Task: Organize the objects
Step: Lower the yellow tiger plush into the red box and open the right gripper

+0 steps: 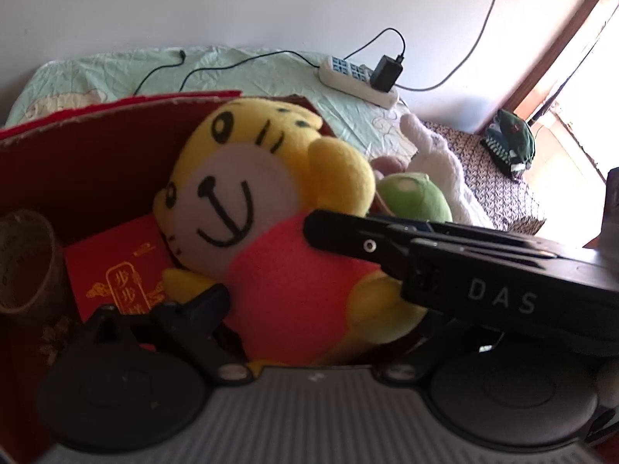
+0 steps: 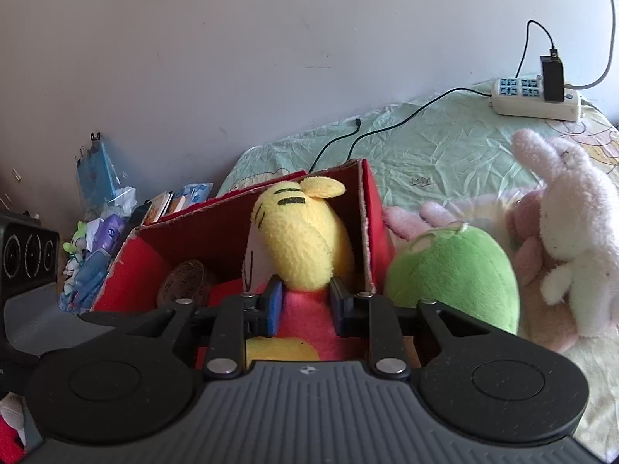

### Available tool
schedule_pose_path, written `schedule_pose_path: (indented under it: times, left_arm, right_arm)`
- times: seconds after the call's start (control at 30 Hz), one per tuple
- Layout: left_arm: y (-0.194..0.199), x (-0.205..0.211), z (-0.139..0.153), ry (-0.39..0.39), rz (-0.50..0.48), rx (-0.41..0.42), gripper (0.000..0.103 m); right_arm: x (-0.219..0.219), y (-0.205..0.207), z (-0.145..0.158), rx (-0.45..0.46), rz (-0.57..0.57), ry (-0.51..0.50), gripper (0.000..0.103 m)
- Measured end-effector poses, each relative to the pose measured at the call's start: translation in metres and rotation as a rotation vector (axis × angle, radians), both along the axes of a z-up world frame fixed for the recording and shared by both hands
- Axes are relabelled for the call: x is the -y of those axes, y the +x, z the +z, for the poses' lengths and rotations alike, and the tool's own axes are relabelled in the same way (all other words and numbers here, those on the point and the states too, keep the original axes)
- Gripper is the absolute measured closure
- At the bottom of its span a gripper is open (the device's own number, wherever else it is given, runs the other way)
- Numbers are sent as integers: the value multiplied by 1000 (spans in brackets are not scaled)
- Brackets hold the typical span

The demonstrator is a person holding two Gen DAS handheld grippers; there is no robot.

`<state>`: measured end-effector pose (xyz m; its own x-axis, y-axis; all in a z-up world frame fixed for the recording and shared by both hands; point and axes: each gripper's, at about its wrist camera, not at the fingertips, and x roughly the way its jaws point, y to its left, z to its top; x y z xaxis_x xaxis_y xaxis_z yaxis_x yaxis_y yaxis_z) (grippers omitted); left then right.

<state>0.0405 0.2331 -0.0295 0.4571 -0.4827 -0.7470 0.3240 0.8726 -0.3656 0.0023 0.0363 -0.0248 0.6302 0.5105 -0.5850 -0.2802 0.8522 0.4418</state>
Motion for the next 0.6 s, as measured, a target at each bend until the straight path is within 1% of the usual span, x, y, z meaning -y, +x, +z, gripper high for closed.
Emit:
schedule_pose_path:
  times: [0.07, 0.17, 0.3, 0.4, 0.43, 0.53, 0.6]
  left_arm:
    - [1, 0, 0, 1, -2, -10, 5]
    - [2, 1, 0, 21, 4, -20, 5]
    - [0, 7, 4, 58, 3, -15, 5]
    - [-6, 10, 10, 79, -1, 10, 5]
    - [-8, 12, 13, 91, 3, 18, 4]
    - [-11, 19, 18, 182, 25, 28, 4]
    - [-15, 22, 22, 216, 39, 40, 4]
  right_arm:
    - [6, -1, 0, -18, -15, 46, 76]
    - [9, -6, 2, -19, -40, 57, 70]
    - [11, -11, 1, -19, -42, 61, 71]
    - [17, -15, 0, -31, -48, 97, 71]
    - [19, -16, 0, -33, -50, 107, 71]
    - [22, -21, 0, -33, -53, 123, 72]
    - [25, -25, 2, -25, -54, 131, 71]
